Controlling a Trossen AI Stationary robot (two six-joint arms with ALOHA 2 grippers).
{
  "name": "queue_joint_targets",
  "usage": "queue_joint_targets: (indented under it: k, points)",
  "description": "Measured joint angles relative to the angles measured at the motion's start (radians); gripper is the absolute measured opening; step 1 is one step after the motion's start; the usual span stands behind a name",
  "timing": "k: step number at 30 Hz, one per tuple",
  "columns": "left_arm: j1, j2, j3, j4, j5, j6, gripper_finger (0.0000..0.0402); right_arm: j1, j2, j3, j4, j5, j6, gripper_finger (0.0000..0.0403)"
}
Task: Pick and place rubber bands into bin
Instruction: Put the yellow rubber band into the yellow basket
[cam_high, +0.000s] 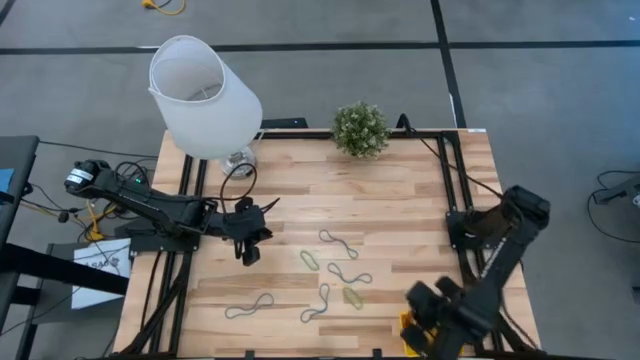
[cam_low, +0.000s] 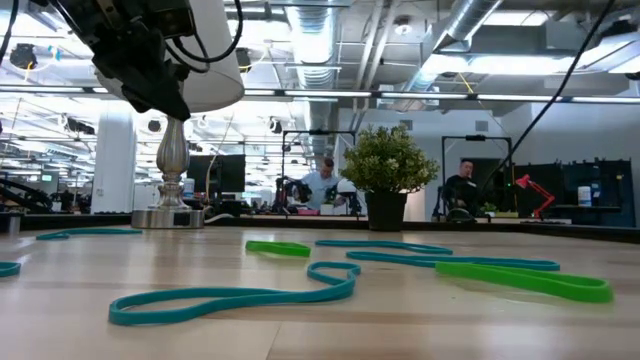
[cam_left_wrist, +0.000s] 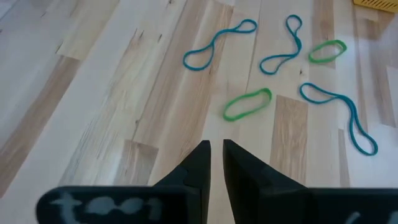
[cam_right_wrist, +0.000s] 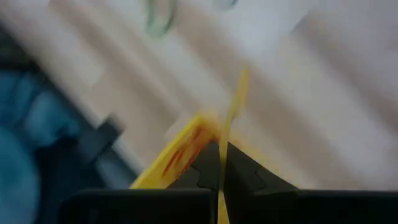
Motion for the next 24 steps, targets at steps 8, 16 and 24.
queue_joint_targets:
  k: [8,16,24]
  points:
    - [0.000,0.000,0.000,0.000,-0.001,0.000,0.0031,0.135,0.049,0.001,0.016,-0.013,0.250,0.0000]
    - [0.000,0.000,-0.001,0.000,-0.001,-0.022,0.0031,0.162,0.167,-0.001,0.067,-0.076,0.286,0.0011]
    - [0.000,0.000,-0.001,0.000,-0.001,-0.024,0.0031,0.120,0.202,0.000,0.094,-0.197,0.373,0.0036]
